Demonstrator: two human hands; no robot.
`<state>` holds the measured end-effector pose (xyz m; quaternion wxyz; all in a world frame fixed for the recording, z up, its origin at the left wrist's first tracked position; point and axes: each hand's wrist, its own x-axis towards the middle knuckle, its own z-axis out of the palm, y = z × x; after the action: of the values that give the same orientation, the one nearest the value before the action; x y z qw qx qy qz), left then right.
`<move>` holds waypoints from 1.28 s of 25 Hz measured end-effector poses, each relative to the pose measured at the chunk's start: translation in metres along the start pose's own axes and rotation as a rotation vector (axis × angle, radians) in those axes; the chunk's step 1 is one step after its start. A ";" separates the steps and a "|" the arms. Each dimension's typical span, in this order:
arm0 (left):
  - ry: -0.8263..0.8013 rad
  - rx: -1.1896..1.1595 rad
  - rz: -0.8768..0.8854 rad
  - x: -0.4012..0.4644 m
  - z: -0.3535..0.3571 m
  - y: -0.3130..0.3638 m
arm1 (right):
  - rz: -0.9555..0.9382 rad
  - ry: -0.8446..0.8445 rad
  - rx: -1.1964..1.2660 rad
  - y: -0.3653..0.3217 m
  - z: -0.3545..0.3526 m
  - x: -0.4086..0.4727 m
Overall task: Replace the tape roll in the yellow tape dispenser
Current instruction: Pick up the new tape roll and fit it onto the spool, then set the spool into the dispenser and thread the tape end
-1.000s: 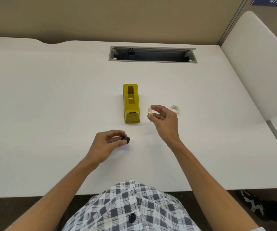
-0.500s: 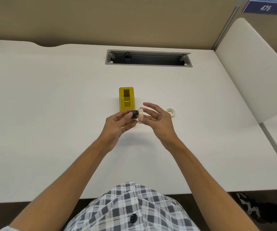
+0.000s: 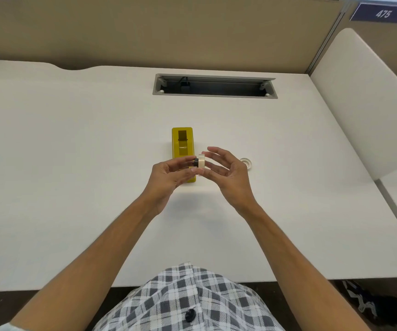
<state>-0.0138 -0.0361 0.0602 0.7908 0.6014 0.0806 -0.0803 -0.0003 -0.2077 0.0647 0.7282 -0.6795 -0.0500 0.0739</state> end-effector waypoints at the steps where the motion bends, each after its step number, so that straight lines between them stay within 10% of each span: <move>1: 0.006 0.038 0.017 0.000 0.000 0.001 | 0.008 0.004 -0.011 -0.001 -0.001 0.001; 21: 0.130 0.663 0.536 0.029 0.004 0.001 | -0.156 0.333 -0.618 -0.005 0.034 0.018; 32: 0.144 1.090 0.538 0.060 -0.009 0.008 | -0.027 0.349 -0.663 0.002 0.048 0.052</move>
<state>0.0466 -0.0276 0.0515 0.3545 0.9226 -0.0734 0.1334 0.0426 -0.1511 0.0650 0.4672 -0.8800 0.0447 -0.0727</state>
